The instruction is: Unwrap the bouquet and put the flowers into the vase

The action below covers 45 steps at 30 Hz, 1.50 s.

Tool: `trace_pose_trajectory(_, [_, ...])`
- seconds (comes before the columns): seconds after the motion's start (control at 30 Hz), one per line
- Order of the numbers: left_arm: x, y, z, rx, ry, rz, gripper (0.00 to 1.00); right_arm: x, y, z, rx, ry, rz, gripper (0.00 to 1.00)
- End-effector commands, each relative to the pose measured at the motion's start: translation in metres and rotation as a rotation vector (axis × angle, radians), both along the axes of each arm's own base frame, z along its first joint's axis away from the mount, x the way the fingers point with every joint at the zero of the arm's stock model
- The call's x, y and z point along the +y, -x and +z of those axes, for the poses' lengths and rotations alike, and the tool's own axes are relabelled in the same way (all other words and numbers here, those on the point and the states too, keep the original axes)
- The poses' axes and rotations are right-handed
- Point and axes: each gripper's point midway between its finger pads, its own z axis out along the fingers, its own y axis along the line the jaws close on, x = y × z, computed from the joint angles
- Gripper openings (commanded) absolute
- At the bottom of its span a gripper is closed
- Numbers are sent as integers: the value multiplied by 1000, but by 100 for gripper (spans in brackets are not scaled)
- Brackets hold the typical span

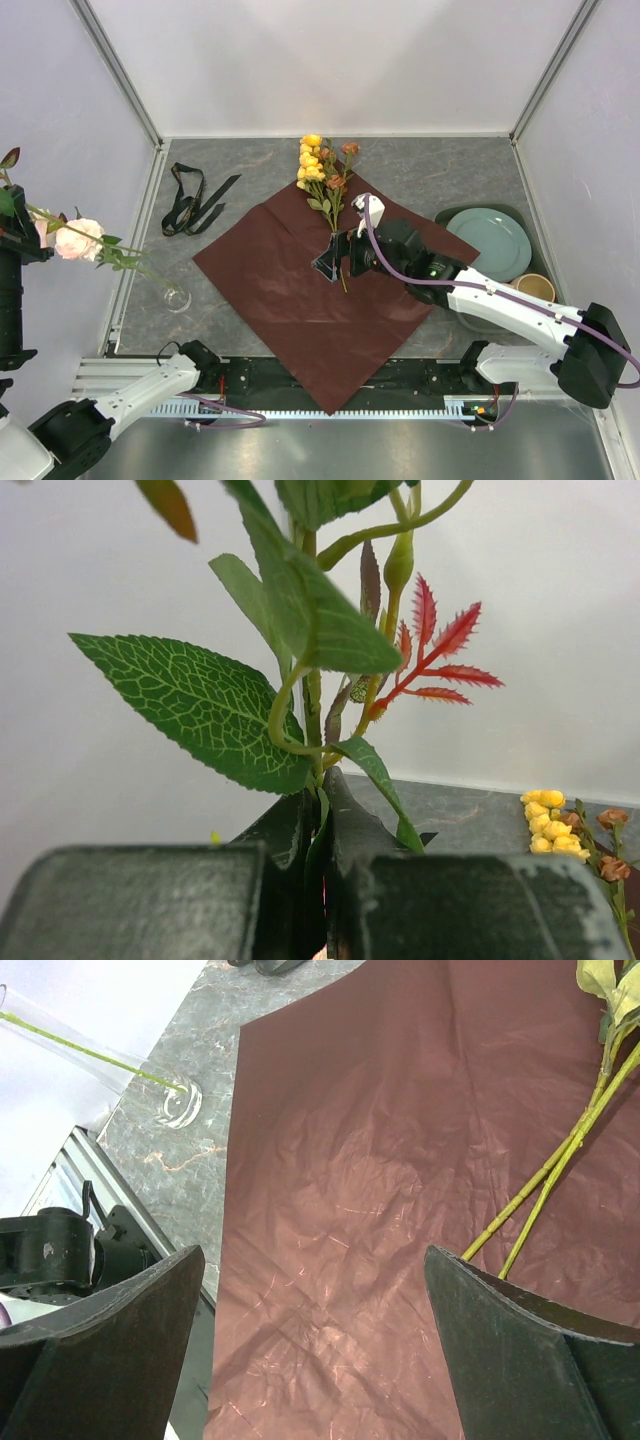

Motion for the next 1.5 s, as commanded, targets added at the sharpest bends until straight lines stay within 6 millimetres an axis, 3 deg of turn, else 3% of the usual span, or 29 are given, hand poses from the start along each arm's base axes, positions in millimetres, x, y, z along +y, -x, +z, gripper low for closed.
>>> trace_pose_trajectory(0.0, [4,-1,0,13,-39,28,2,8,-5,28,-34,-63,2,98])
trace_pose_trajectory(0.93, [-37,-33,-13,114,-111,-84,2,10,-7,15,-27,-29,14,98])
trace_pose_trajectory(1.27, [-40,-37,-15,126,-126,-87,2,10,-9,15,-22,-31,13,98])
trace_pose_trajectory(1.47, [-47,-47,-38,200,-158,-82,2,10,-9,14,-19,-31,14,98])
